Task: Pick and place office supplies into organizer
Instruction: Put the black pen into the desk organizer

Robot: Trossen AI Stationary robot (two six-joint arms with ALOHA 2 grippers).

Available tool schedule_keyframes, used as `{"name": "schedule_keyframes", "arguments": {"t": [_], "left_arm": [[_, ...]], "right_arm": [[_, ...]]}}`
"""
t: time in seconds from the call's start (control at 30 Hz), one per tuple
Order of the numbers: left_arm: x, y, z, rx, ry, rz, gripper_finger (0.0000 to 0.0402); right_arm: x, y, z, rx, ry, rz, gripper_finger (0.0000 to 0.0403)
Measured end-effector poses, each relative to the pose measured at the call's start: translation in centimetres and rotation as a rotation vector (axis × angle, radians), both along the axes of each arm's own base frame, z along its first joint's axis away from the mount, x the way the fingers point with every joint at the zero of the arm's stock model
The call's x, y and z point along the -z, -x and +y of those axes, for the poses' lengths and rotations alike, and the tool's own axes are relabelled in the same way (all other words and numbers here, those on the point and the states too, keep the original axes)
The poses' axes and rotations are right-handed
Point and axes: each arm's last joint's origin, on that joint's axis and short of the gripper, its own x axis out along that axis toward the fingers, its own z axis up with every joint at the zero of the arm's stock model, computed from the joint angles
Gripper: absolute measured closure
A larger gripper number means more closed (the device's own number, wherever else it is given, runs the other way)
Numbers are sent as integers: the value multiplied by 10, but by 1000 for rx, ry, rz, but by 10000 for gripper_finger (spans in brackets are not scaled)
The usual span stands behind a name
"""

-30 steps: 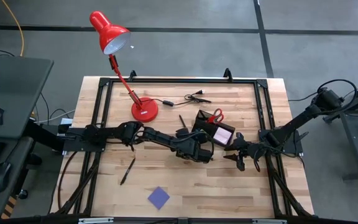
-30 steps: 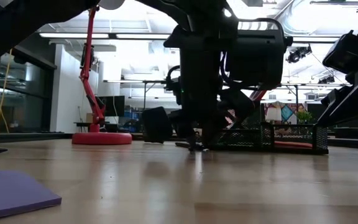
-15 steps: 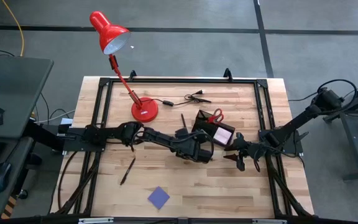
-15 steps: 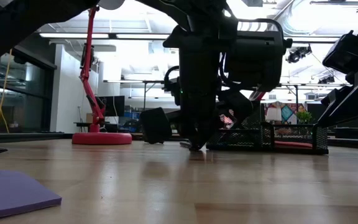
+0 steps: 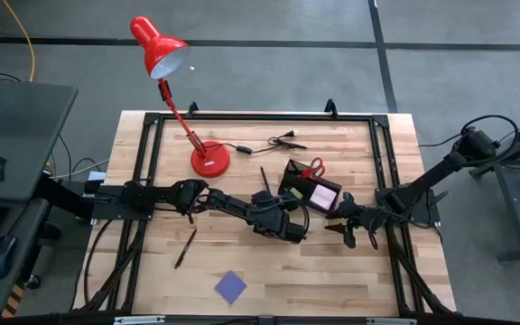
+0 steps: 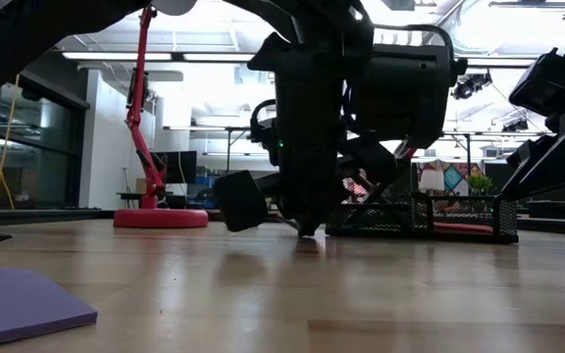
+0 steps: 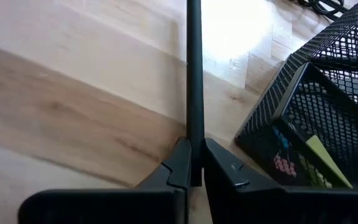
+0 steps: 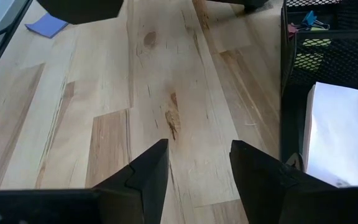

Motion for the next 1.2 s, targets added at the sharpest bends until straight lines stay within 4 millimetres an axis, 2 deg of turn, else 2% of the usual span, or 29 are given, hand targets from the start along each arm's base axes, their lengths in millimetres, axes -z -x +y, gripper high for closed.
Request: {"name": "schedule_keyframes", "arguments": {"t": [0.17, 0.27, 0.6, 0.93, 1.2], "left_arm": [[-5, 4, -4, -25, 2, -6, 392], [-16, 5, -7, -25, -5, -34, 388], [-77, 9, -13, -43, -5, -233, 387], [-126, 3, -12, -13, 14, -474, 386], [-179, -7, -11, 15, 99, -817, 385]], "right_arm": [[0, 0, 0, 0, 0, 0, 245], [0, 0, 0, 0, 0, 0, 247], [0, 0, 0, 0, 0, 1, 236], [0, 0, 0, 0, 0, 0, 235], [0, 0, 0, 0, 0, 0, 235]]}}
